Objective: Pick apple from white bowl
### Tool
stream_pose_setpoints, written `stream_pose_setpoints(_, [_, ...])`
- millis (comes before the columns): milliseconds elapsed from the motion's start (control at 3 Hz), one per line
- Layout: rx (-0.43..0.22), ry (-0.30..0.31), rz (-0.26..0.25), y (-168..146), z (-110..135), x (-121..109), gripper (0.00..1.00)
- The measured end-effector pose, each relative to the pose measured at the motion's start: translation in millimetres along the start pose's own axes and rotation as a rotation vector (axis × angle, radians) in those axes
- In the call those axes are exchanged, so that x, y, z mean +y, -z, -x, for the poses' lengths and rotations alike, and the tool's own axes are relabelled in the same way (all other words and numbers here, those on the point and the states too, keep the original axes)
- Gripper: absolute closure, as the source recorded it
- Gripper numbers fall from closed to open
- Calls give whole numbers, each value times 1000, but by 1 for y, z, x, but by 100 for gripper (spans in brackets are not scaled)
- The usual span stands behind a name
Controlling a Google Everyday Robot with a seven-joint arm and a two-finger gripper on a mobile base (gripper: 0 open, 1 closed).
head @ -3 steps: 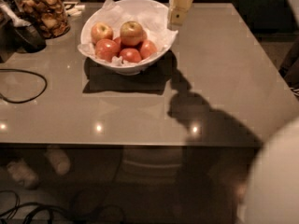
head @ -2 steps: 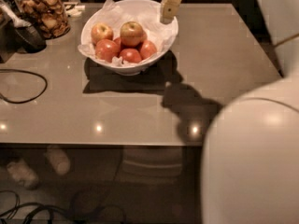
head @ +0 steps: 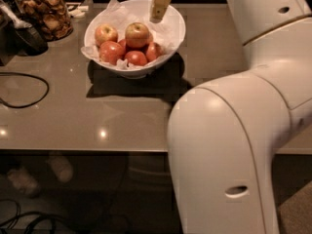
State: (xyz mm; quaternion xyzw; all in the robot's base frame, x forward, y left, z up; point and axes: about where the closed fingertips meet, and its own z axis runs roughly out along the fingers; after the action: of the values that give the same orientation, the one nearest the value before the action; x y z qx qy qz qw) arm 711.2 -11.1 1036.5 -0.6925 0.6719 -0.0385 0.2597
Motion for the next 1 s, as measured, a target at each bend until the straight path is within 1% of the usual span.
stream_pose_setpoints(333, [-16,6,21,-16,7,-2,28])
stream_pose_setpoints(667, [-23,9,42,-28,11,-1,20])
stream_pose_setpoints(1000, [-29,7,66,-39,14,2,15])
